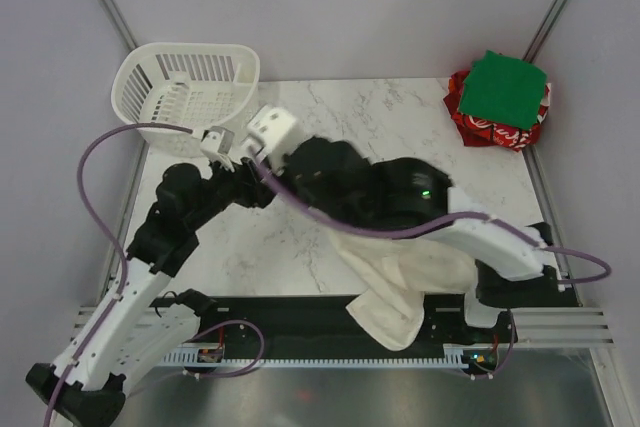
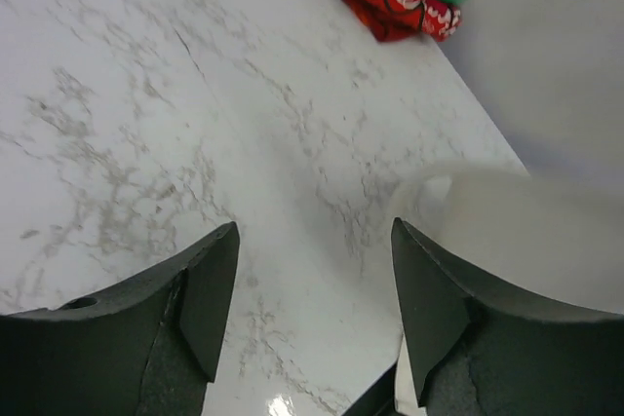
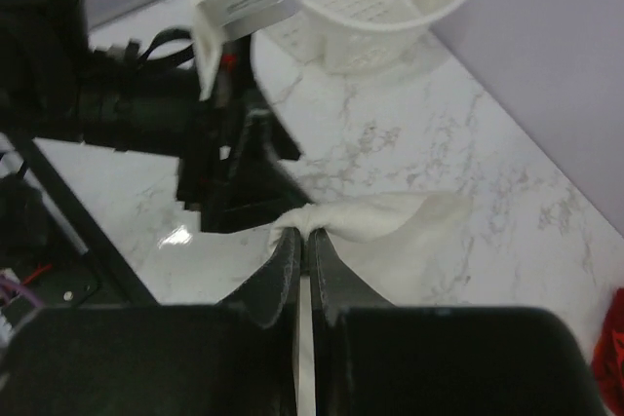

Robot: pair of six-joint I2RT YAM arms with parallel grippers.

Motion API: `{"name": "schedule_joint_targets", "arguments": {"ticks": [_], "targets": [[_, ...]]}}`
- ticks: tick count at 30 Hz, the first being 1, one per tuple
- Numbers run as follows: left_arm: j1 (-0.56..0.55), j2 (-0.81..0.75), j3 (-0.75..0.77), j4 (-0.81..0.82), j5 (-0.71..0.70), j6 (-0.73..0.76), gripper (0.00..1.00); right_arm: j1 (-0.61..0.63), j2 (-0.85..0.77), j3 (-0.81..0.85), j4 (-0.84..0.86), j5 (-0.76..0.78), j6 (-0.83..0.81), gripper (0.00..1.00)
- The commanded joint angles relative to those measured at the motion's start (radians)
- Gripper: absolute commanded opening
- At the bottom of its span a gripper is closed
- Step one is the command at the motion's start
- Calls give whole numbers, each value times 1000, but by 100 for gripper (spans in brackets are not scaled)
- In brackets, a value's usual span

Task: Fold and stack the t-shirts
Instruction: Move the tshirt to the center of the board

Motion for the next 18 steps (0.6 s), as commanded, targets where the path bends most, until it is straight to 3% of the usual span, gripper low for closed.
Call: {"name": "schedule_joint_targets", "arguments": {"ticks": [1, 5, 13, 18], "targets": [[0, -133, 111, -153, -194, 143, 72, 170, 60, 190, -16, -70, -124, 0], [0, -243, 132, -271, -283, 164, 74, 195, -48, 15, 67, -36, -101, 0], [0, -294, 82, -317, -272, 116, 75, 185, -390, -394, 26, 393, 121, 0], [-1, -216, 40, -316, -240, 87, 73, 162, -518, -627, 20, 340, 219, 0]]}}
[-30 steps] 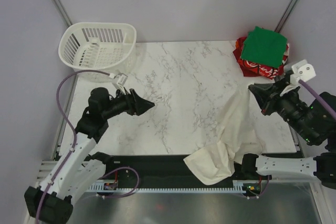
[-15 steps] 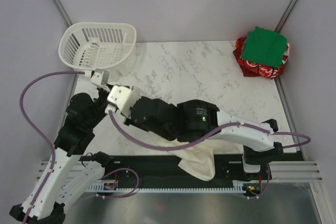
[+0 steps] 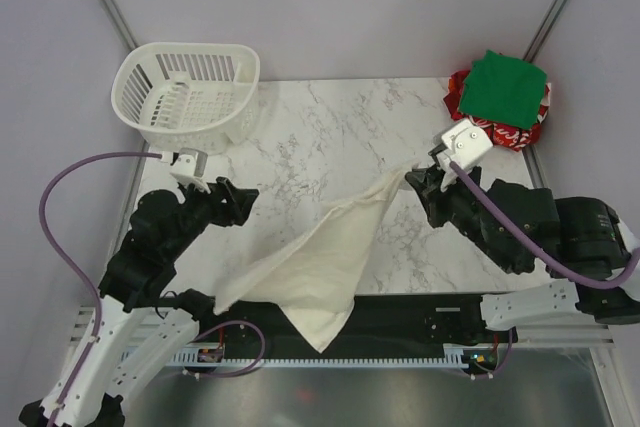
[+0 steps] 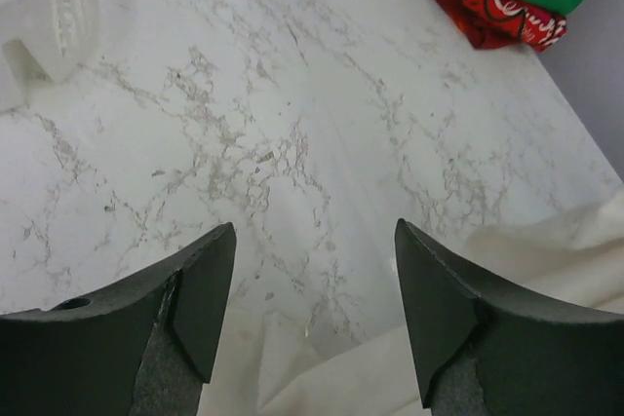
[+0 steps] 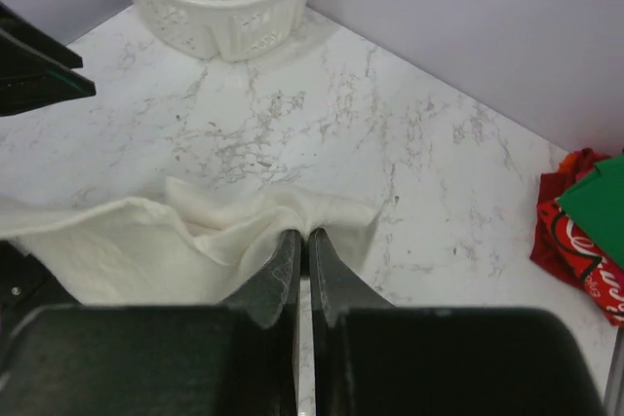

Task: Fold and stack the t-shirts
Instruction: Move the tshirt to the center of the board

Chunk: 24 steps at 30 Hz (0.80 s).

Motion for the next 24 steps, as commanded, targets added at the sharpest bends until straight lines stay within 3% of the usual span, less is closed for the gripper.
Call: {"name": "schedule_joint_targets", "arguments": {"ticks": [1, 8, 11, 13, 14, 17, 20, 24], "targets": [[-1, 54, -24, -15, 23, -16, 73, -12, 28, -166, -3, 29, 123, 0], [-1, 44, -47, -18, 112, -49, 72, -113, 157, -538, 145, -114, 232, 0], [-1, 39, -81, -26, 296, -62, 72, -217, 128, -631, 220, -217, 225, 0], [-3, 31, -110, -44, 345, -89, 79, -288, 97, -667, 242, -255, 212, 0], [-4, 25, -134, -56, 364, -105, 89, -309, 86, -673, 241, -254, 203, 0], [-36, -25, -170, -84, 330, -135, 96, -429, 59, -694, 236, -280, 179, 0], [-96, -4, -148, -119, 248, -154, 97, -621, 88, -697, 242, -381, 131, 0], [-160, 192, -125, -125, 99, -189, 96, -846, 160, -679, 293, -511, 99, 0]]}}
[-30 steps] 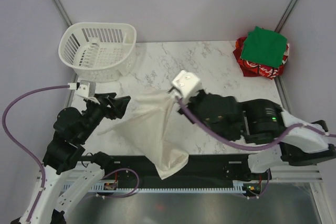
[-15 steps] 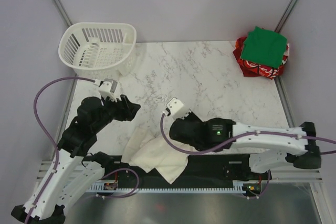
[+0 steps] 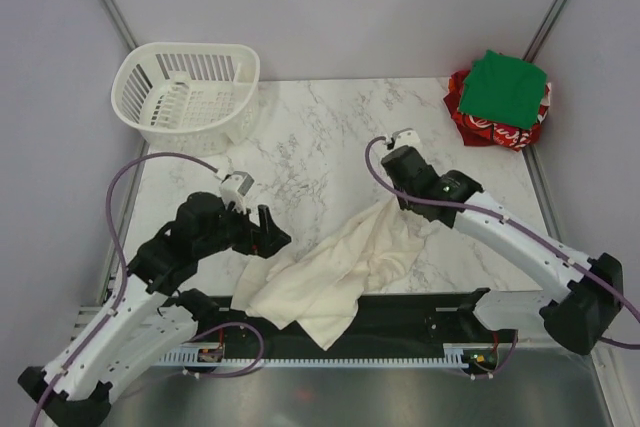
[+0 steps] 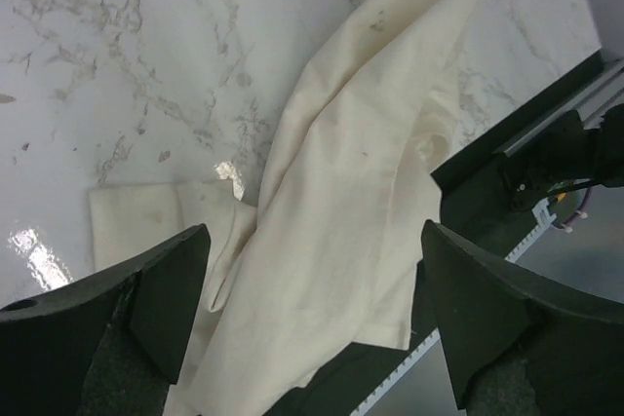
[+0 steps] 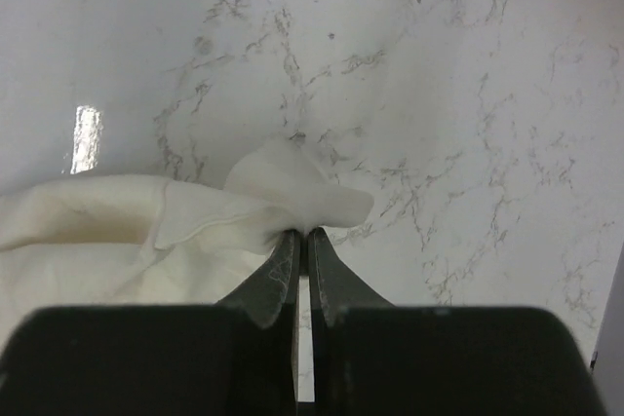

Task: Fold and stack the t-shirts
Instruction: Move the tshirt to the center of the board, then flatten the tshirt out

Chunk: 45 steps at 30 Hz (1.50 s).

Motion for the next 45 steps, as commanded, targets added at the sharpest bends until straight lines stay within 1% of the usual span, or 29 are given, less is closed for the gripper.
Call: {"name": "schedule_joint_targets", "arguments": {"ticks": [1, 2, 3, 4, 5, 6, 7, 8, 9, 10, 13, 17, 21, 23, 24, 26, 27, 28, 31, 36, 39, 45], "targets": [[-108, 185, 51, -16, -182, -74, 96, -120, 73, 32, 68, -154, -42, 0], [-158, 228, 92, -30, -311, -85, 96, -140, 86, 37, 76, -174, -47, 0], [-290, 324, 120, -42, -387, -97, 96, -173, 98, 42, 82, -171, -53, 0], [-364, 369, 154, -65, -467, -105, 96, -195, 124, 54, 86, -164, -54, 0], [-431, 415, 220, -116, -606, -117, 96, -251, 136, 62, 83, -130, -44, 0], [-537, 469, 254, -154, -656, -123, 96, -282, 144, 69, 79, -127, -36, 0], [-579, 548, 283, -180, -694, -131, 96, -318, 153, 72, 83, -127, -34, 0], [-610, 585, 323, -223, -736, -140, 96, -351, 161, 75, 86, -102, -22, 0], [-646, 612, 335, -231, -739, -154, 96, -402, 173, 85, 86, -49, -19, 0], [-656, 638, 341, -234, -736, -159, 95, -419, 208, 115, 80, -26, -13, 0], [-667, 649, 351, -231, -702, -165, 94, -459, 286, 154, 102, 10, 12, 0], [-667, 588, 361, -233, -702, -105, 93, -513, 359, 163, 171, -7, 10, 0], [-667, 569, 343, -230, -707, -85, 92, -523, 365, 149, 235, -50, -8, 0], [-667, 592, 328, -211, -736, -79, 91, -523, 357, 140, 251, -87, -10, 0], [-667, 627, 325, -202, -745, -73, 90, -525, 354, 132, 261, -97, -10, 0], [-667, 662, 337, -184, -738, -61, 86, -523, 353, 126, 269, -126, -14, 0], [-667, 685, 346, -177, -725, -57, 83, -523, 356, 120, 269, -134, -14, 0], [-667, 711, 355, -174, -709, -54, 77, -523, 354, 115, 271, -140, -20, 0], [-667, 736, 337, -150, -635, -38, 72, -525, 354, 91, 278, -156, -19, 0], [-667, 707, 295, -130, -578, -30, 62, -523, 365, 69, 300, -196, -16, 0], [-667, 689, 279, -115, -531, -24, 61, -525, 376, 72, 301, -209, -14, 0], [-674, 712, 237, -88, -458, -11, 62, -523, 380, 69, 306, -225, -14, 0]]}}
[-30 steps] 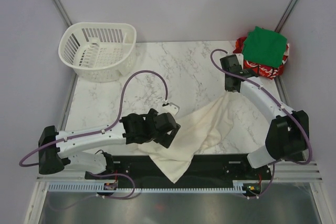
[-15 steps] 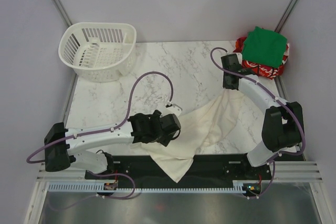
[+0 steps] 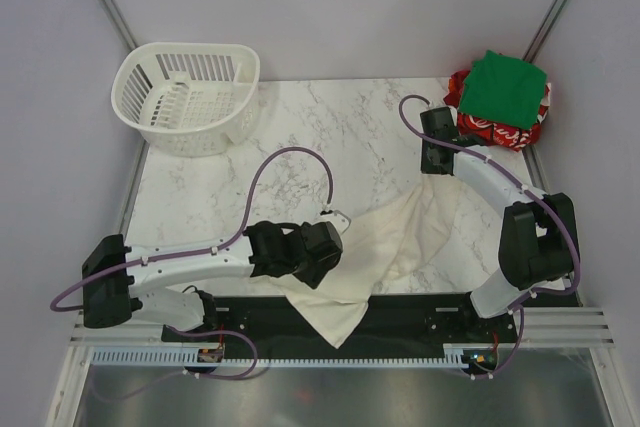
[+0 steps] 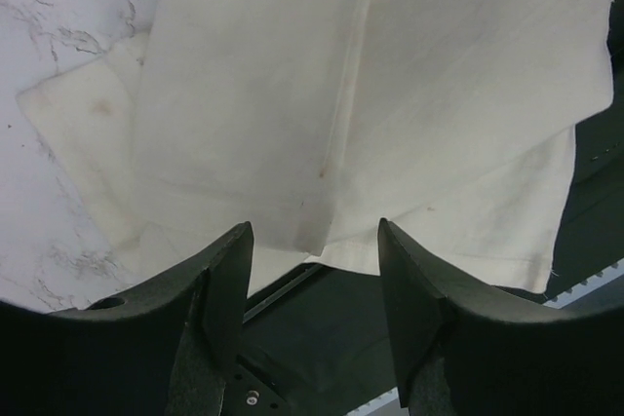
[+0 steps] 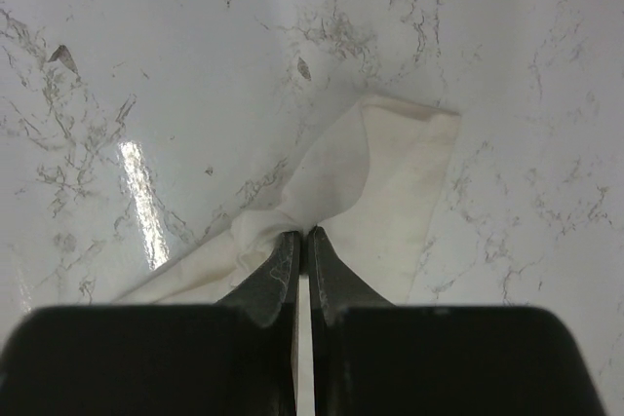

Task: Fold and stack the t-shirts
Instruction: Flatten the tshirt out

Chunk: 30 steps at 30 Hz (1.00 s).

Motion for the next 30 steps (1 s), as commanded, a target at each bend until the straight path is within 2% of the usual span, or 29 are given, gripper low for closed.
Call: {"name": "schedule_joint_targets", "arguments": {"ticks": [1, 11, 15, 23, 26, 27, 30], "targets": [[-11, -7, -32, 55, 58, 33, 62, -1, -3, 2, 40, -18, -1, 0], [-11, 16, -60, 62, 19, 51, 61, -1, -12, 2, 40, -24, -8, 0], [-11, 25, -57, 64, 6, 54, 55, -1, -11, 0, 43, -31, -8, 0], [-11, 19, -54, 61, -31, 65, 31, -1, -8, -3, 44, -45, -10, 0], [-11, 17, -54, 59, -43, 70, 13, -2, -5, -1, 46, -50, -10, 0], [-11, 14, -54, 59, -54, 68, 2, -2, -5, -1, 47, -50, -10, 0], [-11, -4, -55, 61, -74, 73, 2, -1, -3, -3, 49, -58, -10, 0]]}}
